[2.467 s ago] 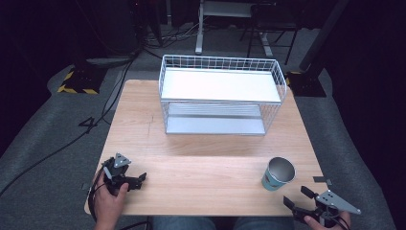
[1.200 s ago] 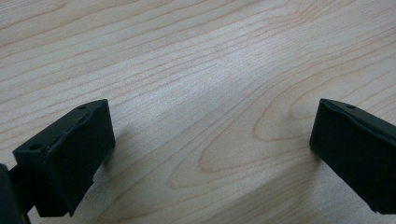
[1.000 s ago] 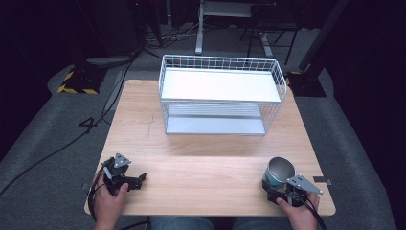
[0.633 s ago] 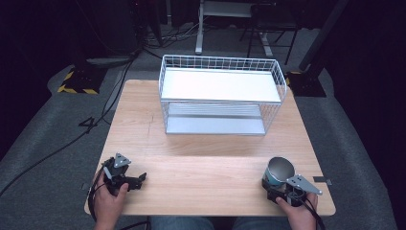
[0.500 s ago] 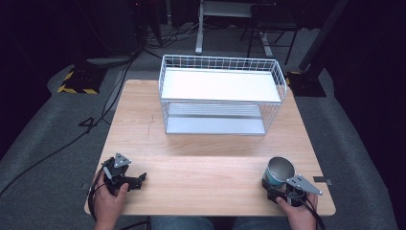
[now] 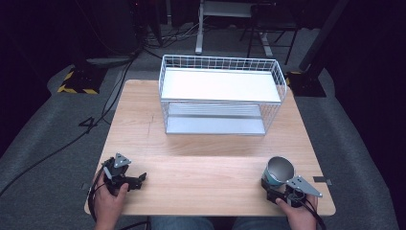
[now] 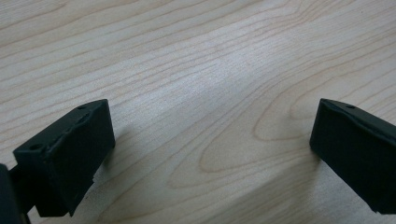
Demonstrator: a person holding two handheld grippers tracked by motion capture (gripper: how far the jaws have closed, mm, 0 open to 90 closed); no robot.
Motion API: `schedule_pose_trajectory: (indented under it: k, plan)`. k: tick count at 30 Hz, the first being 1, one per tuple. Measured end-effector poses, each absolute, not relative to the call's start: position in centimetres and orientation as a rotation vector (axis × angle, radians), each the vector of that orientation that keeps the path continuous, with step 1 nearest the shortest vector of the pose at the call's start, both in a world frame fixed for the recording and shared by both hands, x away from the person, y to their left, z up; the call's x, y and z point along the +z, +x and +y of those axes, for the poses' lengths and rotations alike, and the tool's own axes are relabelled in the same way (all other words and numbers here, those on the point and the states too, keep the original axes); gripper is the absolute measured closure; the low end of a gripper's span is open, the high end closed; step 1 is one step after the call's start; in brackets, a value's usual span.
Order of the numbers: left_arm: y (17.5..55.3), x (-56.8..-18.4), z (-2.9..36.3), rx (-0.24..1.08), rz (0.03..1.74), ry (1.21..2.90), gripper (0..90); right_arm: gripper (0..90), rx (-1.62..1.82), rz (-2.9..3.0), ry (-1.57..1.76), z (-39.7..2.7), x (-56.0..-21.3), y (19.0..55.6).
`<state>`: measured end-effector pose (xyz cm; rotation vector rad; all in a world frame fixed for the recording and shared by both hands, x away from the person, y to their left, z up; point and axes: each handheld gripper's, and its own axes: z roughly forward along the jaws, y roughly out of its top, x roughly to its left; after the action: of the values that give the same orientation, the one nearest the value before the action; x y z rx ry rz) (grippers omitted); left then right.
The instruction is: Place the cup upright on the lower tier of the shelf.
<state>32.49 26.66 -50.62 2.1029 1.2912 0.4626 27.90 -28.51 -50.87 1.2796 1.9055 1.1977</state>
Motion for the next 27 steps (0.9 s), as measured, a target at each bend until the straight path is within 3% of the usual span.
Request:
schedule_pose_trajectory:
  k: [27]
  plan:
    - [32.6,-50.6,26.6,0.462,1.293,2.102,0.4,24.9,1.248,1.903,1.214,-27.1,-46.4,30.4]
